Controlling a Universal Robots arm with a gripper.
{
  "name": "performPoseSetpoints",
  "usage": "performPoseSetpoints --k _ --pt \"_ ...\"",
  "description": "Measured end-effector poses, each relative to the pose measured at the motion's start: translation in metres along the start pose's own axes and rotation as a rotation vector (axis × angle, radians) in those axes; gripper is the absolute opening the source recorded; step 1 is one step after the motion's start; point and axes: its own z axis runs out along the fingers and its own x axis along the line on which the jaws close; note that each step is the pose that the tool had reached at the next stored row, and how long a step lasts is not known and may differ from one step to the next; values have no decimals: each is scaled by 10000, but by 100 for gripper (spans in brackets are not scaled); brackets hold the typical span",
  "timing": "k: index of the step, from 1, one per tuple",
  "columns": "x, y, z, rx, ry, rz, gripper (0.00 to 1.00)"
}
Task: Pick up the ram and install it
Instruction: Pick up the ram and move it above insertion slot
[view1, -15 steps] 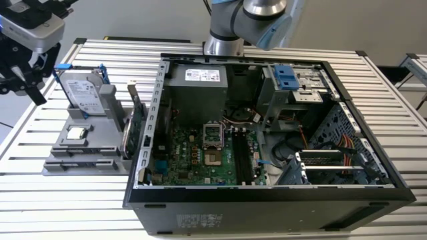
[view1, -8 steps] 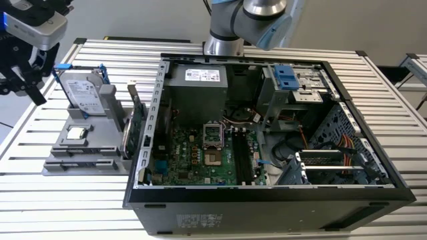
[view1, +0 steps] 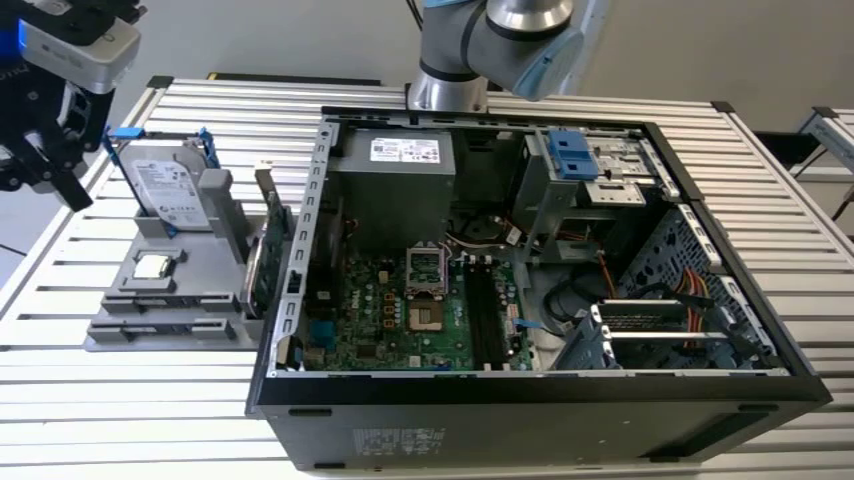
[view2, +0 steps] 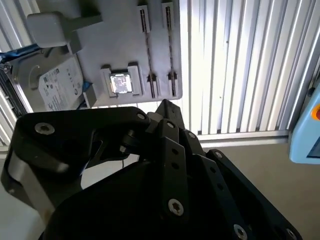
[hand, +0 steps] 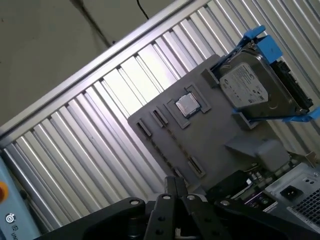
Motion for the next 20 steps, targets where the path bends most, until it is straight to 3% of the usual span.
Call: performPoseSetpoints --k 9,20 --pt "0 0 0 -11 50 -998 0" --pt "0 0 0 22 106 -1727 0"
